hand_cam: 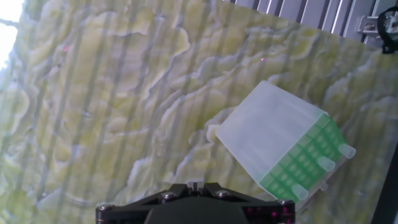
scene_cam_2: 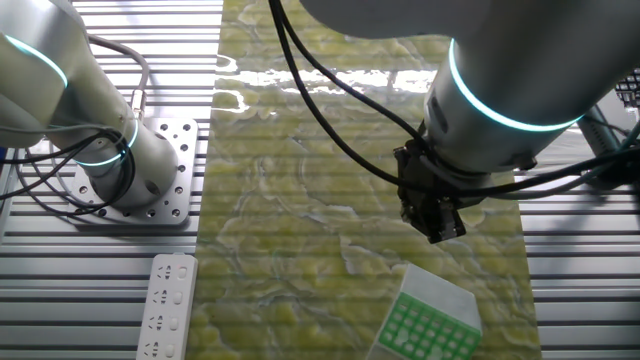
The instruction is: Insert a large pipette tip into the holder for large pipette tips
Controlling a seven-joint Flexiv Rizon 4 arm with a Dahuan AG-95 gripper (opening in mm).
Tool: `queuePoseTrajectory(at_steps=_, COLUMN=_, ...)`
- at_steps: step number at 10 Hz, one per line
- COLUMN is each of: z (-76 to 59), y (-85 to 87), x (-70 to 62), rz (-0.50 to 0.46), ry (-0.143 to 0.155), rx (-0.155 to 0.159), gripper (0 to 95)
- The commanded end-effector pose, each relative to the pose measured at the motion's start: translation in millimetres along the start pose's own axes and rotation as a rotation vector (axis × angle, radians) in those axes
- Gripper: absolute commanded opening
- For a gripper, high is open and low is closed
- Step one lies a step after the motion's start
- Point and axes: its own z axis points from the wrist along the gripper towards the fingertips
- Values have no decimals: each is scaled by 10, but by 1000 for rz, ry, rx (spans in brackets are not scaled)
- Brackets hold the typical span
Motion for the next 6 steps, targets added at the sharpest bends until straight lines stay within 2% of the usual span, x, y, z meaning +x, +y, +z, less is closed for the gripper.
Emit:
queuePoseTrajectory(at_steps=1, z=6, y=0, x=-3, rz=-1, ry=3, rx=1, gripper=0)
queuePoseTrajectory(at_steps=6, z=11, y=1, x=-5, rz=-10, ry=3, rx=2, gripper=0)
